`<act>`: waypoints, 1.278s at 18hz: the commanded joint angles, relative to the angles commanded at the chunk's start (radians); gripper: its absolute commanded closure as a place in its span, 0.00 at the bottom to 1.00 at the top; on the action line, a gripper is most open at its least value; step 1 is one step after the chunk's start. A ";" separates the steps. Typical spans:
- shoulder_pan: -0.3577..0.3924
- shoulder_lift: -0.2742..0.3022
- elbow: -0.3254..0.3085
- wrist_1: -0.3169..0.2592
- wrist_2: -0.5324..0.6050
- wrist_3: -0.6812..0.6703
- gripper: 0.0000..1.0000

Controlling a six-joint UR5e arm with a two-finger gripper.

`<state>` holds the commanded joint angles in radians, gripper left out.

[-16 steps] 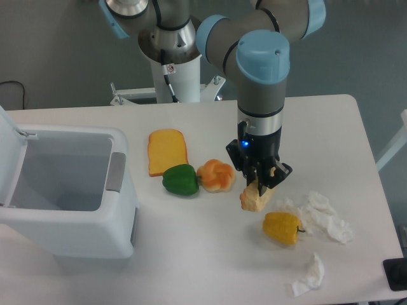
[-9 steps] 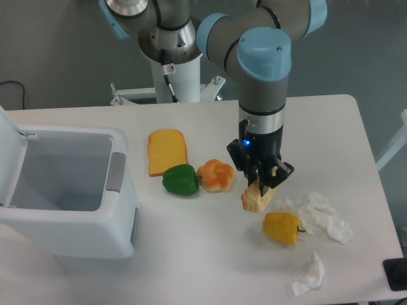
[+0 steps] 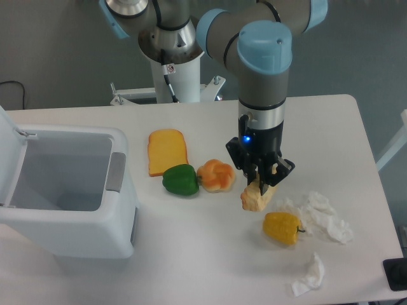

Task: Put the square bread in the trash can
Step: 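Hold the small light-brown bread piece in the gripper above the tissues, then lift the held bread and carry it over the open white trash can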

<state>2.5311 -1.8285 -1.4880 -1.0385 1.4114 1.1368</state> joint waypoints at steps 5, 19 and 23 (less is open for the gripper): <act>0.005 0.026 0.003 0.003 -0.087 -0.142 0.67; -0.040 0.106 0.023 0.009 -0.480 -0.742 0.67; -0.080 0.118 0.020 0.008 -0.592 -0.813 0.67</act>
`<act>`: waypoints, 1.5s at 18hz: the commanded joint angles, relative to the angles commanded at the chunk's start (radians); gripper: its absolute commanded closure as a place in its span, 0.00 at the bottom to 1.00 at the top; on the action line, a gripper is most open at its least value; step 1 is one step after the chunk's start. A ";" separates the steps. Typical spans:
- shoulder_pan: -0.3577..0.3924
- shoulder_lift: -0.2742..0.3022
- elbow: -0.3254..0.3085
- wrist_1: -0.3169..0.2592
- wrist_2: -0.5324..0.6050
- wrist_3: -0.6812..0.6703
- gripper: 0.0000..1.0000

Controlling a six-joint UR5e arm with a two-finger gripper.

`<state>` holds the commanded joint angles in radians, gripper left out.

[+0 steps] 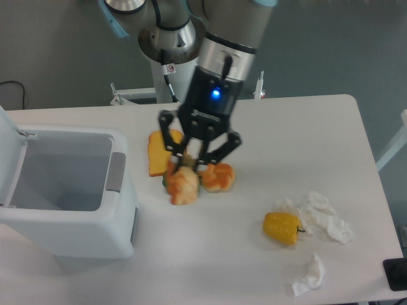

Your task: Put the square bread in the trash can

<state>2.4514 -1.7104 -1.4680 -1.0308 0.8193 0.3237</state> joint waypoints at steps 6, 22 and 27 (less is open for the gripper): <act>-0.106 0.003 -0.009 0.000 -0.003 -0.048 0.67; -0.196 -0.006 -0.057 0.005 0.001 -0.025 0.42; -0.196 -0.006 -0.057 0.005 0.001 -0.025 0.39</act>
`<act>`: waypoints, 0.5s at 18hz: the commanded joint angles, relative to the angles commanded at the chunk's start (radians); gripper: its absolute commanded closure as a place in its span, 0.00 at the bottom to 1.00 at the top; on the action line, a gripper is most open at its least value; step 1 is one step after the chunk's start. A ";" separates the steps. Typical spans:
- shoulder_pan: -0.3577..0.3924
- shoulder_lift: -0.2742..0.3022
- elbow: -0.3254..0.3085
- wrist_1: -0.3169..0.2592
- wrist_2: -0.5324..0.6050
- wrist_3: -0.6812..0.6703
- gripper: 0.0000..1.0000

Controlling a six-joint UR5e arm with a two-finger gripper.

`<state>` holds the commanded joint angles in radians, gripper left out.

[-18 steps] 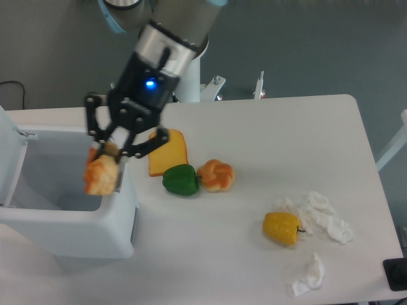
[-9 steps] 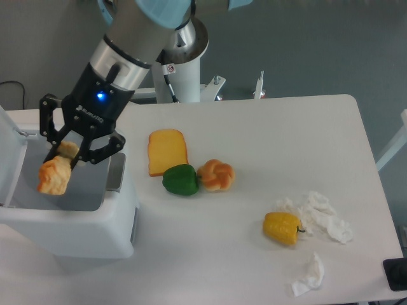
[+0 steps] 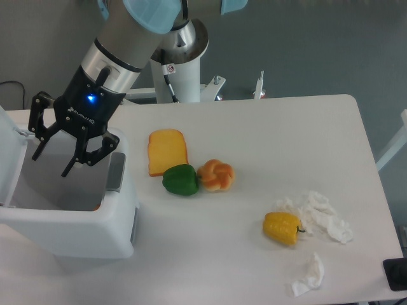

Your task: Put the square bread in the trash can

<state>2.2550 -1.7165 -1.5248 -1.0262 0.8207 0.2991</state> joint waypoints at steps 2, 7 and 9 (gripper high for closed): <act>0.000 0.000 0.002 0.000 0.002 0.005 0.38; 0.009 0.000 0.008 0.003 0.008 0.069 0.06; 0.027 0.002 0.012 0.011 0.008 0.080 0.00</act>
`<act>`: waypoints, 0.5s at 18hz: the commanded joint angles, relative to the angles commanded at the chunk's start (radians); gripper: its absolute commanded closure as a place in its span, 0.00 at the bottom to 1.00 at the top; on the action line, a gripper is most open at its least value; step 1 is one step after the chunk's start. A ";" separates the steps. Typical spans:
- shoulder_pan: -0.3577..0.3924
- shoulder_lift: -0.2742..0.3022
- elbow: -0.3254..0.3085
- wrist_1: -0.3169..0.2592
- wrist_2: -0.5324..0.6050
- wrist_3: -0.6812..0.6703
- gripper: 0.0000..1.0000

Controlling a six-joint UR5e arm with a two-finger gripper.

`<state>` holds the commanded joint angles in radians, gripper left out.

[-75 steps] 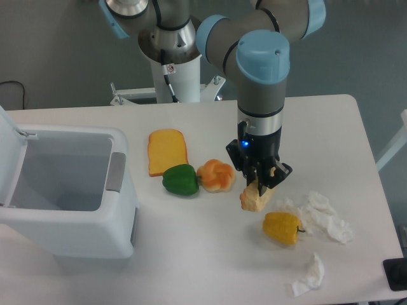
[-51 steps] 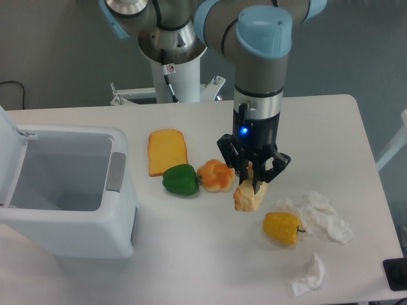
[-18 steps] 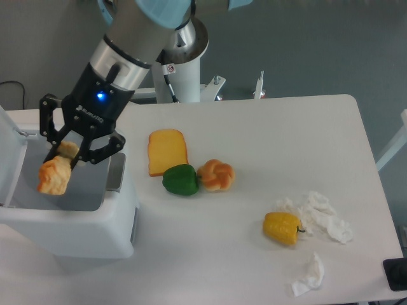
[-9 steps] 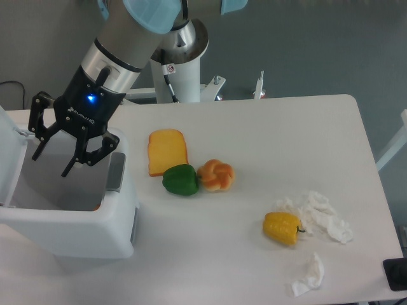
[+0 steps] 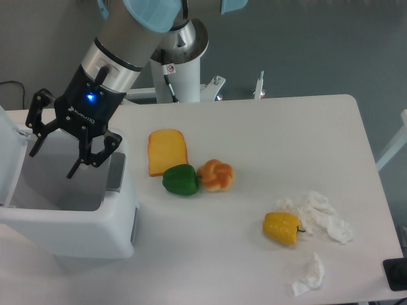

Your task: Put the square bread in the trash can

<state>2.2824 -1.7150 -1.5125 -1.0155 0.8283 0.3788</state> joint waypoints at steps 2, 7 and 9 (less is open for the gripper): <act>0.017 0.003 0.009 0.009 0.009 0.056 0.00; 0.045 0.009 0.026 0.012 0.122 0.206 0.00; 0.045 0.009 0.032 0.015 0.167 0.253 0.00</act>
<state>2.3270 -1.7058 -1.4803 -1.0002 0.9953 0.6316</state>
